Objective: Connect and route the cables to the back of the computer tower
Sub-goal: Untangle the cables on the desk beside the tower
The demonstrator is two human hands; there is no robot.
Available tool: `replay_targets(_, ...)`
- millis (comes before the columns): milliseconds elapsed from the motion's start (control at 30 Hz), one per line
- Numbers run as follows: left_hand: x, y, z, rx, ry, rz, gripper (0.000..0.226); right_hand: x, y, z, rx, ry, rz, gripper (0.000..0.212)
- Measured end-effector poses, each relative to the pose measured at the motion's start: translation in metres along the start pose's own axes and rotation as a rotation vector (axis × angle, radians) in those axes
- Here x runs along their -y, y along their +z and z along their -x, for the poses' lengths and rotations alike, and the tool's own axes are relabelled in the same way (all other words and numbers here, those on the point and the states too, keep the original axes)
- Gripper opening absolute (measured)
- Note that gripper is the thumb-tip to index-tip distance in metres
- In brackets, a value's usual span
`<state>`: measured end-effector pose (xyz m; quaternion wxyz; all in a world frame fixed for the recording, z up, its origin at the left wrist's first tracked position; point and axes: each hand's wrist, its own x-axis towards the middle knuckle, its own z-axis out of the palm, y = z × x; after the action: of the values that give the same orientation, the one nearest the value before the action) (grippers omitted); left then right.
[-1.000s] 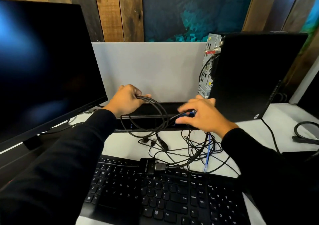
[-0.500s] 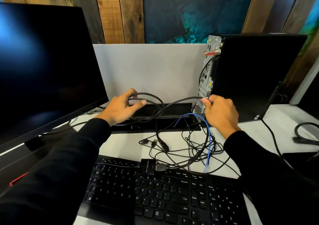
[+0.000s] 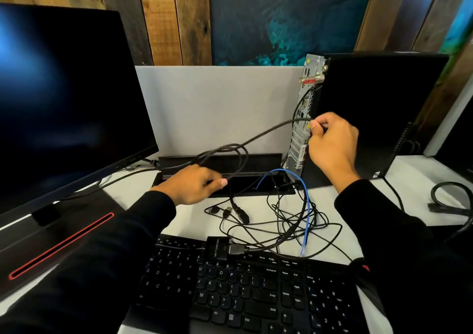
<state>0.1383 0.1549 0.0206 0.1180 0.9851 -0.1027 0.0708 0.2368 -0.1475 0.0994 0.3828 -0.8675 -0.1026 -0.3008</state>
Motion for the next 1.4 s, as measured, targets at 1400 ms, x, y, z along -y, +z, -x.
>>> replay_targets(1400, 0.020, -0.002, -0.030, -0.690, -0.421, 0.892, 0.013, -0.020, 0.018, 0.029, 0.190, 0.007, -0.011, 0.021)
